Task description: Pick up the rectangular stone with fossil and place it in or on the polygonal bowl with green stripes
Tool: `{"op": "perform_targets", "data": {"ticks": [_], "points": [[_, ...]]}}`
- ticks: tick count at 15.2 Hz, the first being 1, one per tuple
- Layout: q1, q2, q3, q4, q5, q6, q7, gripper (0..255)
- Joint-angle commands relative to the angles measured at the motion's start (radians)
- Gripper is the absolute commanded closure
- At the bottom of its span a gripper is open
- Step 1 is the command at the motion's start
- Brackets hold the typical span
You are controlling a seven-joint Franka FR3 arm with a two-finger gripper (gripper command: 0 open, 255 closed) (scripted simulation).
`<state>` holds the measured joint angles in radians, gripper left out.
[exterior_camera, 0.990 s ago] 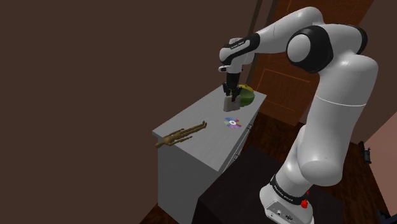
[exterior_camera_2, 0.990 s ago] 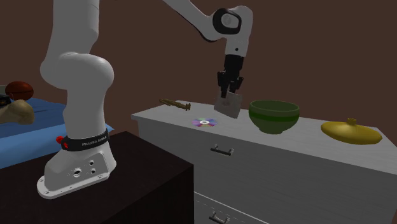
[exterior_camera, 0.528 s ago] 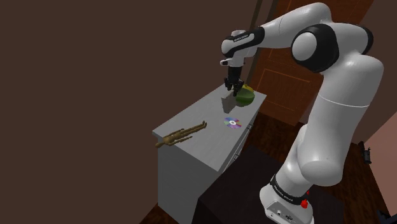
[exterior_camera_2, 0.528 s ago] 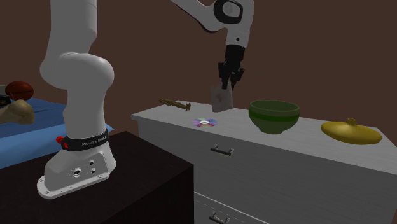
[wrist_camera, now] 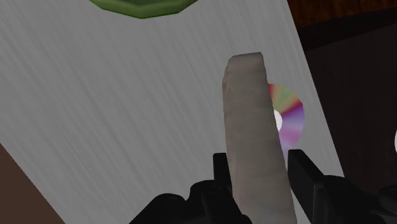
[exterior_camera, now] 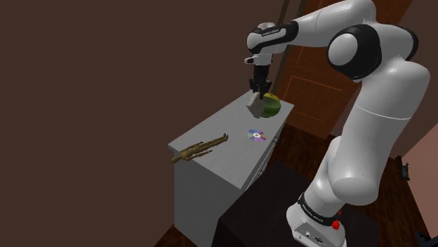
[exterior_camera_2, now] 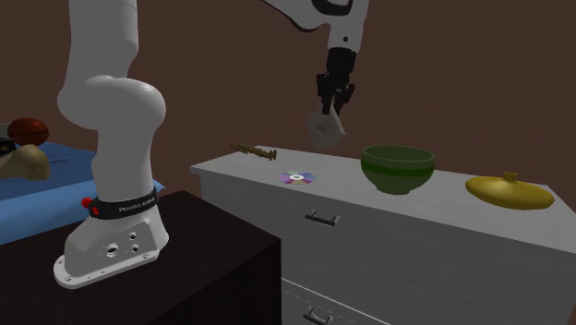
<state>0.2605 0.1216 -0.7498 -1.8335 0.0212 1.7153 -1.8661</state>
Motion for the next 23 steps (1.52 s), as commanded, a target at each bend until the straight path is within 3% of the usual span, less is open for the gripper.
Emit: {"op": "perform_targets", "data": {"ticks": [1,8,9,13,17,20,21,23], "points": [[0.0,-0.002,-0.001,0.026,-0.001,-0.027,0.0,255],[0.0,-0.012,-0.002,0.1,-0.009,-0.109,0.002,255],[-0.02,0.02,-0.012,0.133,0.008,-0.117,-0.031,255],[-0.122,0.157,-0.04,0.283,0.082,-0.163,-0.16,255],[-0.259,0.307,-0.041,0.472,0.164,-0.23,-0.272,255],[-0.386,0.429,-0.026,0.655,0.226,-0.299,-0.338,255],[-0.47,0.508,-0.013,0.787,0.266,-0.352,-0.367,255],[-0.457,0.499,-0.011,0.743,0.259,-0.318,-0.366,255]]}}
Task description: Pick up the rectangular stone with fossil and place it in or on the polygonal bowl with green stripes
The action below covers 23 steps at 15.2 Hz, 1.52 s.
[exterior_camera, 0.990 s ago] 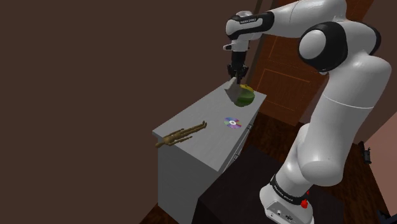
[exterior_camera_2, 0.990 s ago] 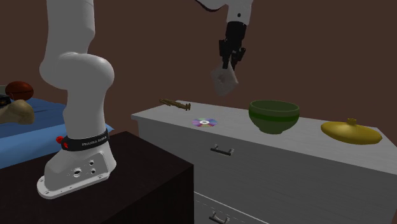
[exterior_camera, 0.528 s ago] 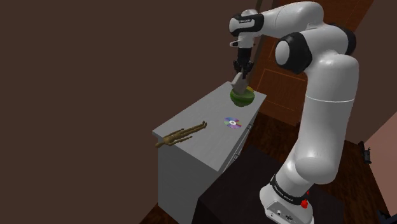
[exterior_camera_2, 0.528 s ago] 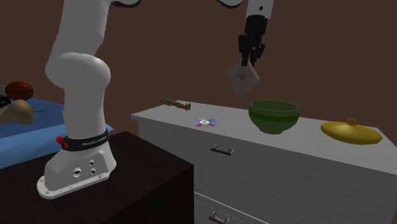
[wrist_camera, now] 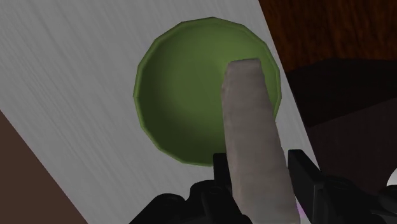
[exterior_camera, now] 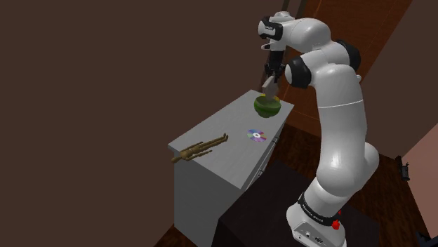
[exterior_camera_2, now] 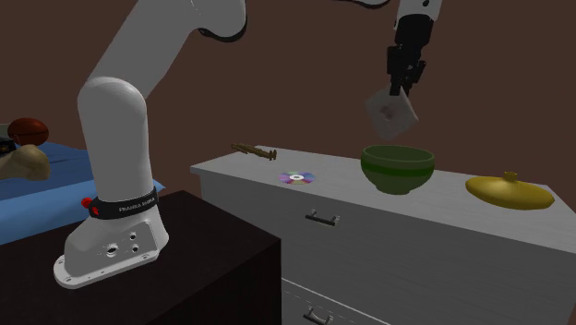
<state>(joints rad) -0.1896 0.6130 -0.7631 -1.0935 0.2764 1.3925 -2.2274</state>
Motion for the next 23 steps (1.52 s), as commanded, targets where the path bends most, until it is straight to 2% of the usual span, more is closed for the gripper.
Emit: {"op": "perform_targets", "data": {"ticks": [1,14,23], "points": [[0.0,0.004,0.001,-0.018,0.002,0.021,-0.005,255],[0.054,-0.005,0.003,-0.222,0.001,0.204,-0.007,255],[0.056,-0.004,0.003,-0.229,0.002,0.211,-0.007,255]]}}
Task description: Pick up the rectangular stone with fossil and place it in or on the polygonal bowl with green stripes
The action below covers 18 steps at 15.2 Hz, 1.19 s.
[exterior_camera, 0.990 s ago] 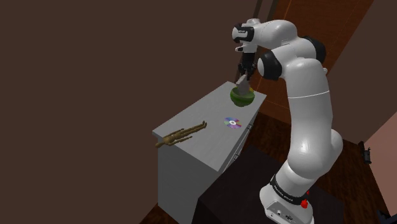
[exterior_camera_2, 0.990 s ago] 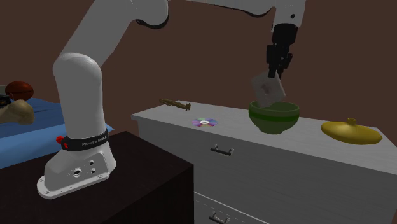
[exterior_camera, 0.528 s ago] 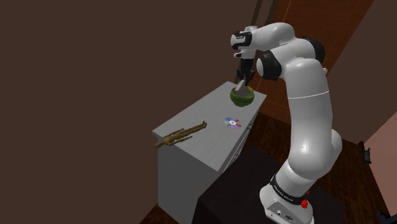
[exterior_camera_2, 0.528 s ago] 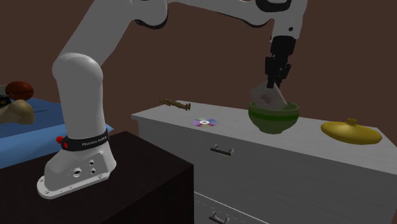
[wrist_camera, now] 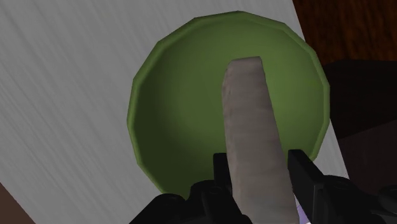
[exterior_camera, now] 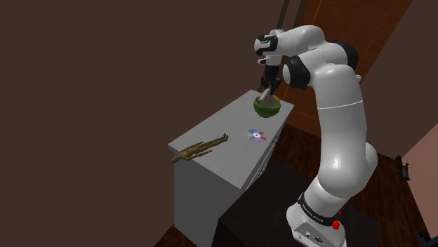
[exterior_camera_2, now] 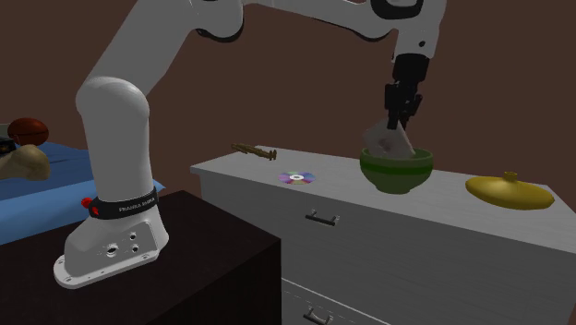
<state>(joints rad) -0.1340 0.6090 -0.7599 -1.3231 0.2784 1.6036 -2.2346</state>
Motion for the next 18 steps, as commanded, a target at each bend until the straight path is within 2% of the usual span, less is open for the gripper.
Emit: {"op": "perform_targets", "data": {"ticks": [1,6,10,18], "points": [[0.0,0.0,0.0,0.0,0.0,0.0,0.0,0],[0.0,0.0,0.0,0.0,0.0,0.0,0.0,0],[-0.061,0.041,0.01,0.206,0.016,-0.155,0.008,0],[-0.061,0.041,0.011,0.206,0.016,-0.155,0.009,0]]}}
